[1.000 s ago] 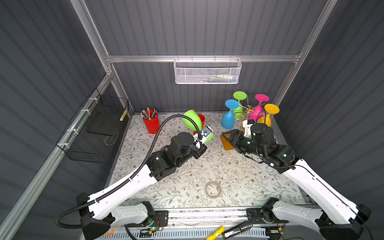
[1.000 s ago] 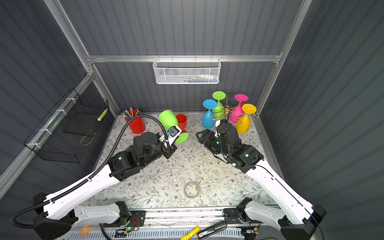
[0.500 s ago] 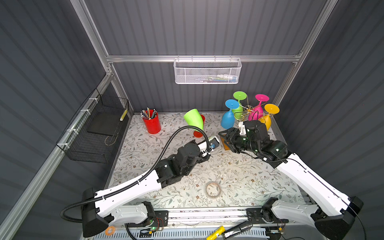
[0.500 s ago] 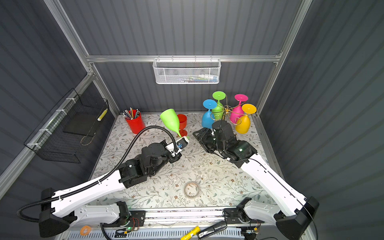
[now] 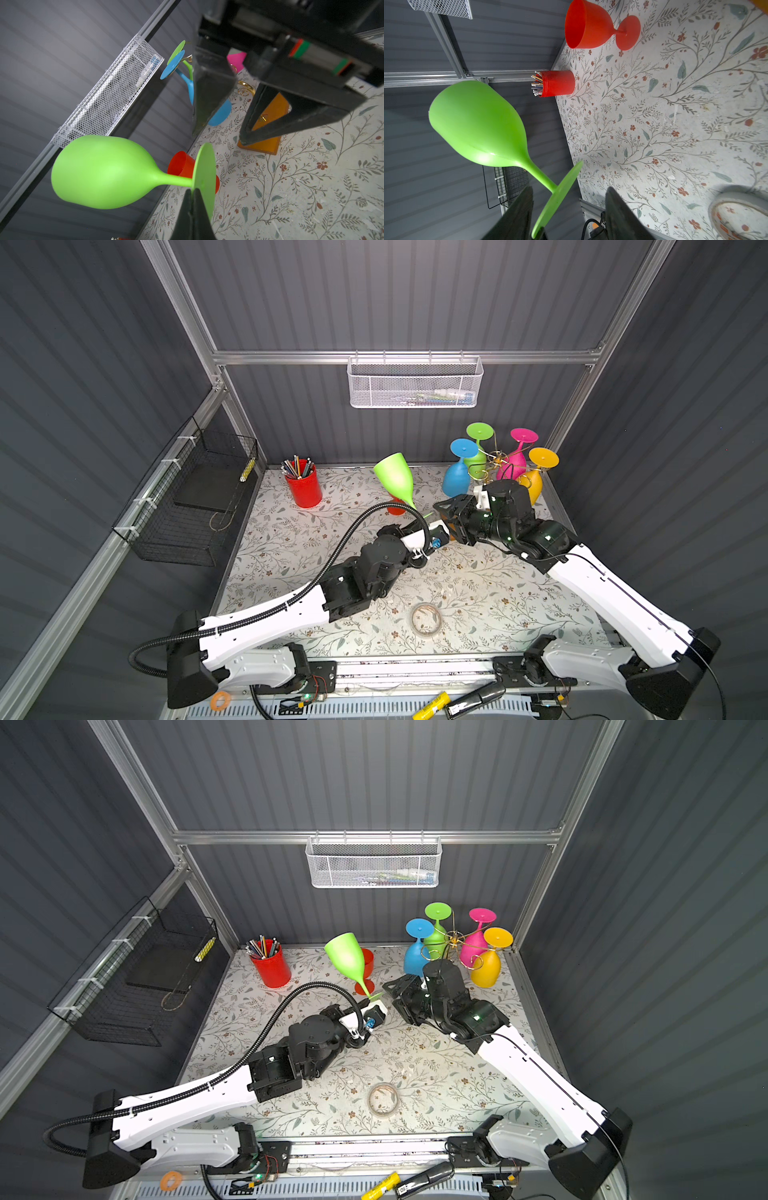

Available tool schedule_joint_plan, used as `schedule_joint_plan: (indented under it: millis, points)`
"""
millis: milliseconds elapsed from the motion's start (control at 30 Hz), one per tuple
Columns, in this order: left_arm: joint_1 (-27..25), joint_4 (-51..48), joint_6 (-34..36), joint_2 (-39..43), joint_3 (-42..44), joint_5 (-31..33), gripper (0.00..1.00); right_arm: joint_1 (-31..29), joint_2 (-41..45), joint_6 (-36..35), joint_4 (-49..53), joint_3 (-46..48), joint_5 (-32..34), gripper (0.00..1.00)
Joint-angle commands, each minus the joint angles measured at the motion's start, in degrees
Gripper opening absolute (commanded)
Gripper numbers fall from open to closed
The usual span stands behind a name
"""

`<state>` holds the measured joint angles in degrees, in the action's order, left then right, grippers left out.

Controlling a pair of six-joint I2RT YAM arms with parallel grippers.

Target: Take the wine glass off the wine glass rack

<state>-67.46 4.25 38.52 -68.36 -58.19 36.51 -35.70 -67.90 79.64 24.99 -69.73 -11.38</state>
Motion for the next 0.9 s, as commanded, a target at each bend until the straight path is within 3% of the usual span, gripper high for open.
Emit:
schedule_joint_plan:
  millis: [0,867]
  points:
    - [-1.2,3.4,2.9,-0.7,0.9,2.1,0.00,0.2,-0.7,1.4,-1.3,0.7,-0.9,0.58]
    - [-3.8,6.7,5.9,-1.5,1.9,4.2,0.00,0.3,-3.2,5.7,-5.3,1.8,-2.1,0.37]
